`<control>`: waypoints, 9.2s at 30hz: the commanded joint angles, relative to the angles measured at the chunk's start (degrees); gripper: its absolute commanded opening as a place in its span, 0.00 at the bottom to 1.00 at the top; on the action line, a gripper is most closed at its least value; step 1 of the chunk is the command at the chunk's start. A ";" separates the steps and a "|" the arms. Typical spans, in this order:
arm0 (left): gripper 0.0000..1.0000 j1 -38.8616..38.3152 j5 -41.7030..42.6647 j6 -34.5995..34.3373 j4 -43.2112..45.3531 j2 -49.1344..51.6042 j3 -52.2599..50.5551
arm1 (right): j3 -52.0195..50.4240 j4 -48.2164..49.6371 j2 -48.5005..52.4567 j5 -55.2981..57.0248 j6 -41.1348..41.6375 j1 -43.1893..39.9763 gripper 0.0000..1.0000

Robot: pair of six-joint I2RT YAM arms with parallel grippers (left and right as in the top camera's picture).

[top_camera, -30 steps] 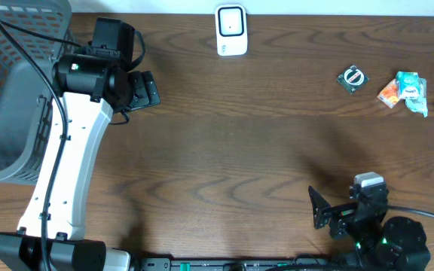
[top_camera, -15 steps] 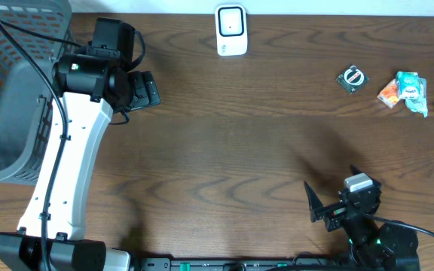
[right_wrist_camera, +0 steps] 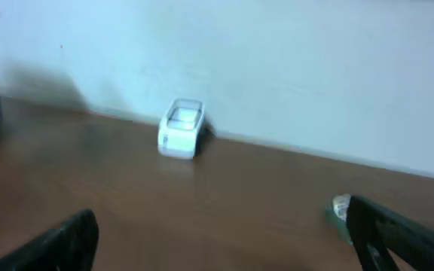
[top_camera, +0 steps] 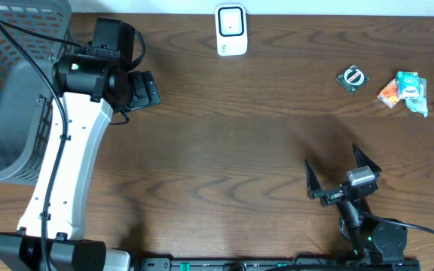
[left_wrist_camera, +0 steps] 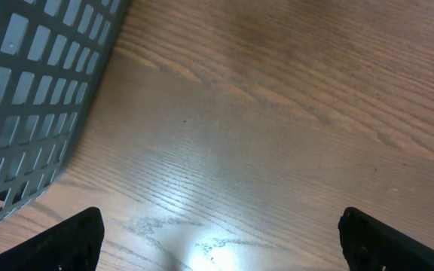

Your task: Scan the item barcode

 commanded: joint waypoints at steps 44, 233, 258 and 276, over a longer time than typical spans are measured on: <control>0.97 0.15 -0.74 0.55 -0.17 -0.39 0.52 | -4.72 -3.10 -0.35 12.63 8.13 -0.55 0.99; 0.97 10.86 14.71 20.52 66.69 -91.32 -96.19 | -4.72 -2.91 -0.35 12.68 4.68 -0.57 1.00; 0.98 10.86 6.32 21.00 65.81 -91.30 -96.19 | -4.72 -2.91 -0.35 12.68 4.68 -0.57 0.99; 0.98 10.64 6.99 23.50 65.81 -91.30 -96.19 | -4.72 -2.91 -0.35 12.68 4.68 -0.57 0.99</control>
